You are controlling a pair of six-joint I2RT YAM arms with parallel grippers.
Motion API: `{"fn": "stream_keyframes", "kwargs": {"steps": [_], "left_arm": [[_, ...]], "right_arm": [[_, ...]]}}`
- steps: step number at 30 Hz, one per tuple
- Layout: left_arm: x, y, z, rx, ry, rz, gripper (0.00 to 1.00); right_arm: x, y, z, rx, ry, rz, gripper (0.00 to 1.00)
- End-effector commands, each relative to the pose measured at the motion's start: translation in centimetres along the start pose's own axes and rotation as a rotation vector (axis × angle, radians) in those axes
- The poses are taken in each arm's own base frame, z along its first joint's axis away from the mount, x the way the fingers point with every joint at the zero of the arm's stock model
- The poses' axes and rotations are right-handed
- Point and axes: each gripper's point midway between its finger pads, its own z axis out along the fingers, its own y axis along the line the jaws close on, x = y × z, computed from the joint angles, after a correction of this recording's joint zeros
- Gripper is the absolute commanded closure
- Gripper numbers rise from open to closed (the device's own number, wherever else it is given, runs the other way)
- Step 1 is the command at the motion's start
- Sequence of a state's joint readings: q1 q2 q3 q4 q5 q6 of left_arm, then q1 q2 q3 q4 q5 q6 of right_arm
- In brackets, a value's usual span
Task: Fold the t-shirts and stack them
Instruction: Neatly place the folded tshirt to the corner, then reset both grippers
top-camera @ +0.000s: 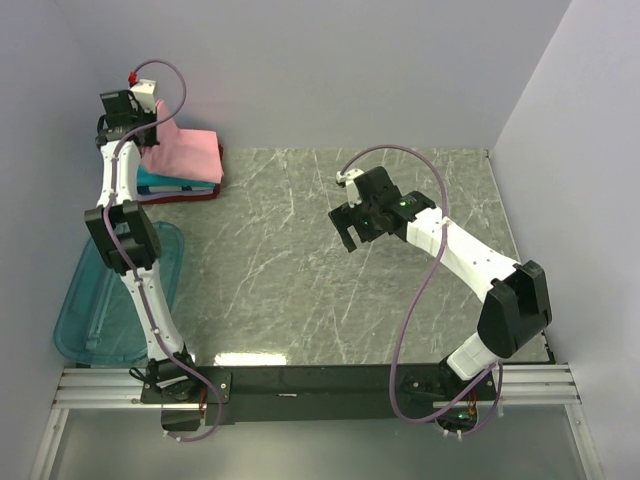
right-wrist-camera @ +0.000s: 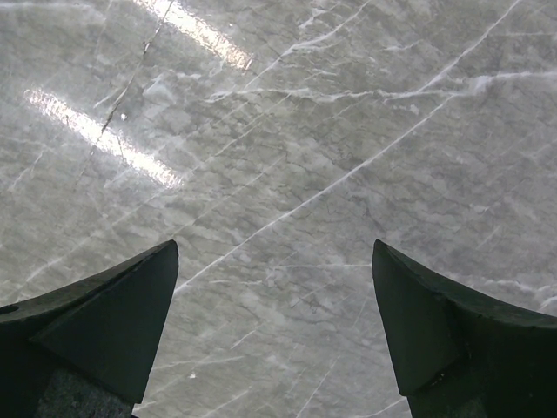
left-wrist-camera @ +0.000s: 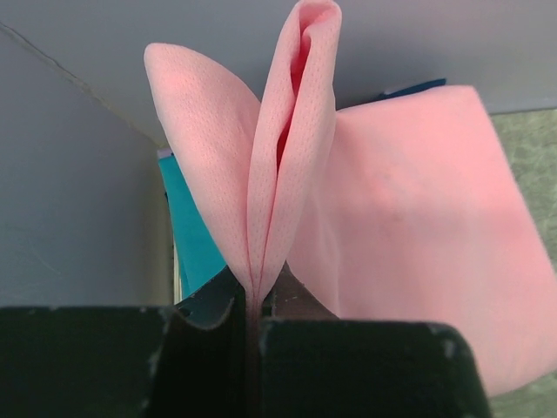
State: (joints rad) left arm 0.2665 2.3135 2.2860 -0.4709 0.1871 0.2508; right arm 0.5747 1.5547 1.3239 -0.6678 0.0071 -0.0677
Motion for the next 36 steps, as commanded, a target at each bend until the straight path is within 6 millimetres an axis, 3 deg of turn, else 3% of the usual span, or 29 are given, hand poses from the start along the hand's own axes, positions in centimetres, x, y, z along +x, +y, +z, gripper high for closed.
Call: {"fn": "stream_keyframes", "kwargs": {"steps": [1, 10, 13, 14, 17, 20, 22, 24, 25, 26, 31, 32, 33, 34, 35, 36], "left_arm": [[-2.8, 1.6, 0.1, -0.031, -0.094, 0.064, 1.00], [-2.4, 3.2, 1.2, -0.073, -0.116, 0.115, 0.98], [-2.4, 4.7, 1.3, -0.123, -0.119, 0.114, 0.82], [-2.6, 5.0, 1.2, -0.134, -0.127, 0.113, 0.66], [-3.3, 6.1, 0.5, -0.163, -0.140, 0.110, 0.42], [-4.9, 7.2, -1.0, -0.195, -0.157, 0.115, 0.27], [-6.6, 7.5, -3.1, -0.192, -0.185, 0.122, 0.25], [-7.0, 7.3, -4.2, -0.183, -0.190, 0.115, 0.17], [-8.3, 6.7, -5.8, -0.161, -0.210, 0.119, 0.12], [-8.2, 6.4, -6.4, -0.149, -0.202, 0.113, 0.02], [-9.7, 3.2, -11.2, -0.045, -0.181, 0.053, 0.01], [-8.7, 1.8, -11.6, 0.006, -0.141, 0.033, 0.00], [-8.6, 0.7, -12.2, 0.022, -0.126, 0.004, 0.01], [-9.4, -0.1, -14.1, 0.025, -0.139, 0.000, 0.01], [-8.1, -1.0, -14.4, 0.034, -0.092, -0.010, 0.01], [-8.3, -2.8, -14.9, 0.052, -0.086, -0.011, 0.01]], "right_arm": [[-1.5, -0.2, -0.3, 0.000, -0.032, 0.016, 0.02], [-1.3, -0.1, 0.0, 0.000, -0.021, 0.018, 0.02], [-1.5, -0.2, -0.3, 0.002, -0.030, 0.018, 0.02], [-1.5, -0.2, -0.3, 0.005, -0.030, 0.018, 0.02], [-1.7, -0.3, -0.8, 0.007, -0.042, 0.020, 0.02], [-1.9, -0.5, -1.1, 0.011, -0.053, 0.024, 0.02], [-2.4, -0.9, -1.7, 0.012, -0.071, 0.035, 0.02], [-2.7, -1.0, -2.1, -0.005, -0.080, 0.046, 0.02], [-3.0, -1.5, -2.5, -0.004, -0.091, 0.060, 0.02], [-3.0, -1.9, -2.9, -0.005, -0.093, 0.070, 0.02], [-4.3, -3.5, -5.3, -0.033, -0.151, 0.117, 0.02], [-4.3, -4.3, -5.8, -0.025, -0.155, 0.137, 0.02], [-4.5, -4.8, -6.3, -0.024, -0.167, 0.147, 0.02], [-4.6, -5.0, -6.9, -0.041, -0.183, 0.158, 0.02], [-4.6, -6.3, -7.4, -0.027, -0.191, 0.189, 0.02], [-4.6, -6.8, -7.9, -0.032, -0.200, 0.203, 0.02]]}}
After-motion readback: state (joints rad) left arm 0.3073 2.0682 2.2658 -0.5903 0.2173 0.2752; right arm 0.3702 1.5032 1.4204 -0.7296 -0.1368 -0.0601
